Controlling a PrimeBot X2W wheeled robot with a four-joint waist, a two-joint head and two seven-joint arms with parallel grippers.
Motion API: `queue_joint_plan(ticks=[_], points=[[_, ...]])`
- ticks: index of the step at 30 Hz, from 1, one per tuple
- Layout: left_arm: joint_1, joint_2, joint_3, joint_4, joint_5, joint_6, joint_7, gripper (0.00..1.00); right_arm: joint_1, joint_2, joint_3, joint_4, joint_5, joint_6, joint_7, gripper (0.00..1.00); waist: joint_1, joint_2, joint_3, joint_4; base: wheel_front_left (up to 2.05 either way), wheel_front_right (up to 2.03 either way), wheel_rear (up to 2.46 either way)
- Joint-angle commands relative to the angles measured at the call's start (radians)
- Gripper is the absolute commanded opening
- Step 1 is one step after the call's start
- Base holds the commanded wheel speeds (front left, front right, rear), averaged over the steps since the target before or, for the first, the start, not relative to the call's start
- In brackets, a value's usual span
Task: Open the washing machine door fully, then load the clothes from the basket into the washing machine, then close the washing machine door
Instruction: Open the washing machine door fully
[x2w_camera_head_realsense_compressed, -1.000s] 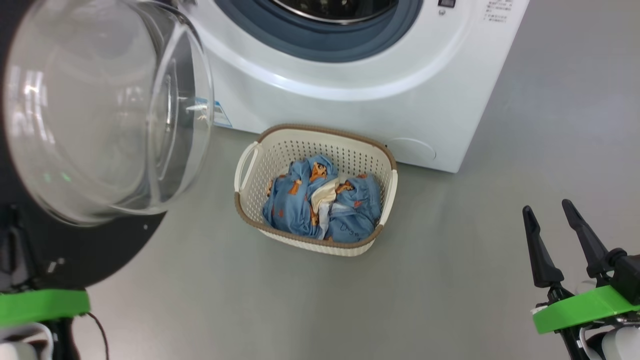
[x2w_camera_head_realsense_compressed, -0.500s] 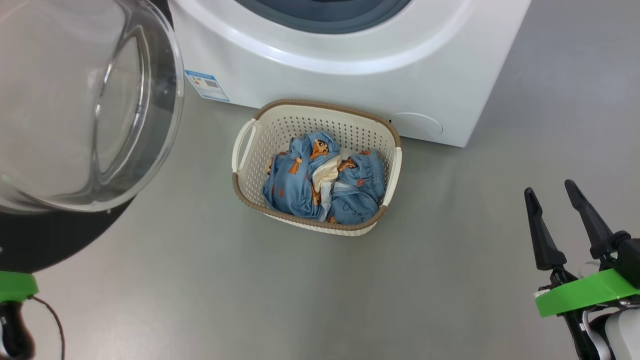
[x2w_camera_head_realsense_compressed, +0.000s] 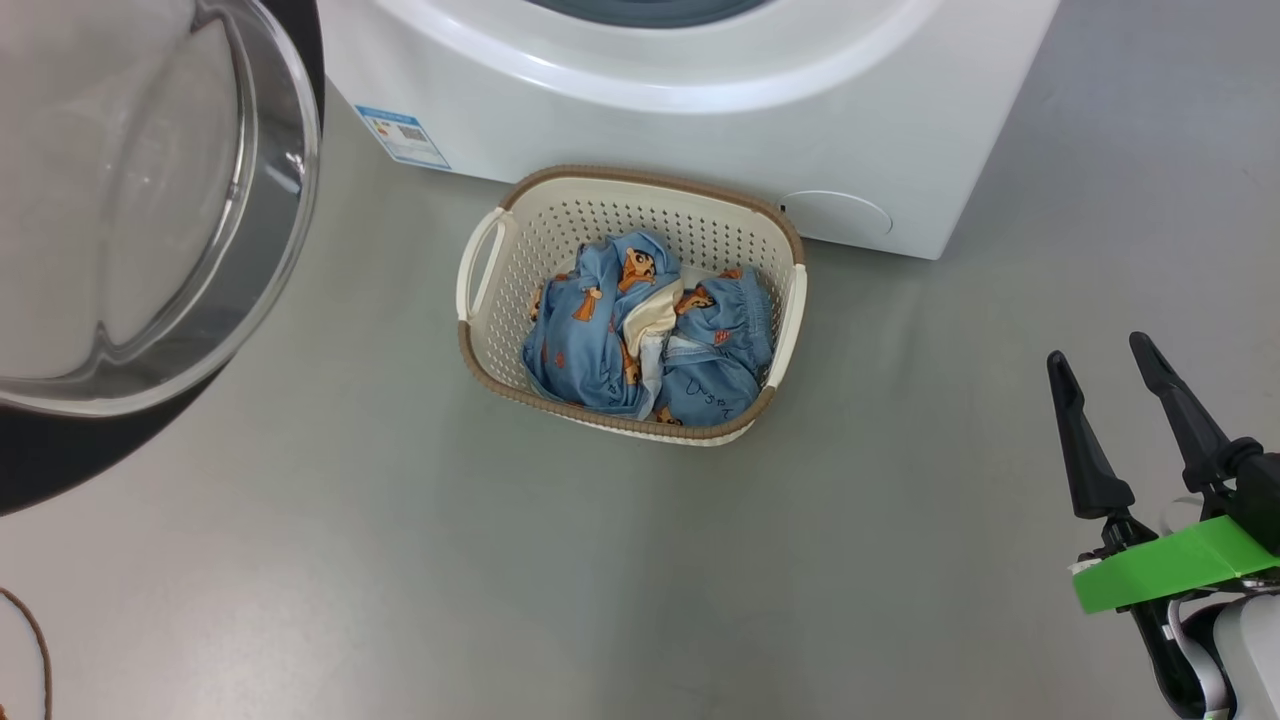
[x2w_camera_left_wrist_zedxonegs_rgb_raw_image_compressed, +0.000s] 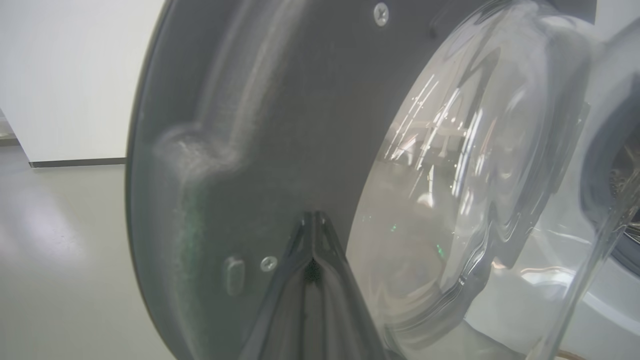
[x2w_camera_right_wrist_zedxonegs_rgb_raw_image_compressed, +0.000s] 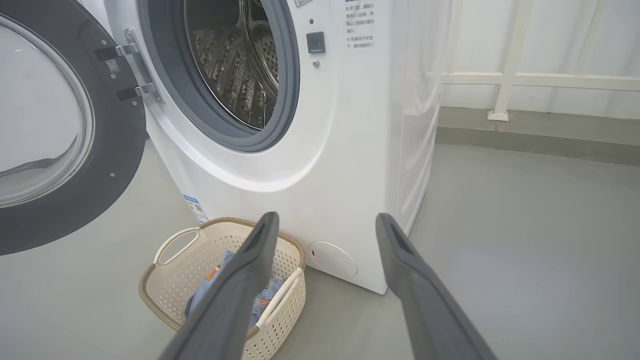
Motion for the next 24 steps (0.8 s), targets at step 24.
queue_joint_plan(ticks=[24], points=[[-0.160,0.156,0.085,0.160,0.090,0.074,-0.005,0.00,-0.057,-0.052,0.052,-0.027,-0.010,0.004,-0.012,1.00,0.0000,0.0000,0.082,-0.014,0.00,0.00,0.00]])
